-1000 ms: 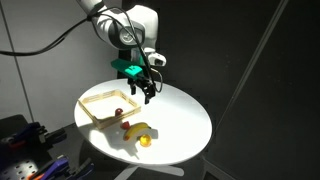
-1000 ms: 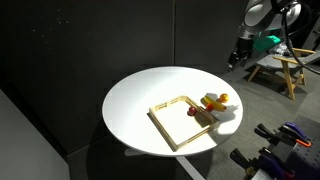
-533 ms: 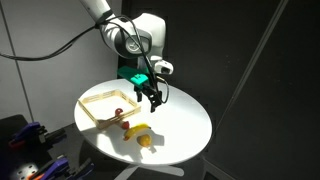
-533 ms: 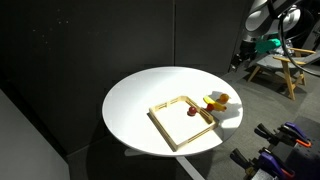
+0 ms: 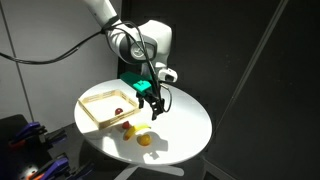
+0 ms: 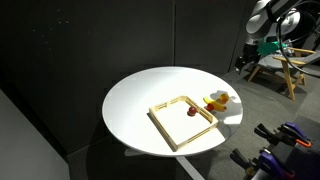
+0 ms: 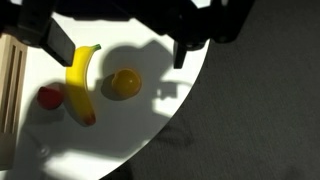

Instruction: Pick up the yellow lemon toy and put it in the wooden tray

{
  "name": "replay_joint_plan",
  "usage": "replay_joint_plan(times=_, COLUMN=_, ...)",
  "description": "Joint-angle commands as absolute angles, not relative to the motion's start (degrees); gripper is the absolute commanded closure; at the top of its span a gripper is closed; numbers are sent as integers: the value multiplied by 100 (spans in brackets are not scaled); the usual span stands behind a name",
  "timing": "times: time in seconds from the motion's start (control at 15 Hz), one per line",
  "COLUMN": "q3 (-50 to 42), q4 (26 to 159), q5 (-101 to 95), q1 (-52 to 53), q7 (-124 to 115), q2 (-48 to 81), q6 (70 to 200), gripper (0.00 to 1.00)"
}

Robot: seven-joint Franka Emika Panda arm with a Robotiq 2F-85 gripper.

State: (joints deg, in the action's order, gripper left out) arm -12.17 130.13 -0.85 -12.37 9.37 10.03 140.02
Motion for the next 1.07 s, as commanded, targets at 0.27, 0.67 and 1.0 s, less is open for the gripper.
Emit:
replay_joint_plan(times=0.27, q3=-1185, q4=12987, q5=-97, q1=-1269, q7=926, q2=1002, q6=13962, gripper=0)
replay_joint_plan(times=0.67, q3=-1048, q4=12945, q5=68, q1=-1266, q7=1094, q2=1208, q6=14076, gripper=0)
replay_joint_plan(times=1.0, q3=-941, q4=12841, q5=-6, q1=-1236, q7=1011, q2=1515, q6=14264, gripper=0)
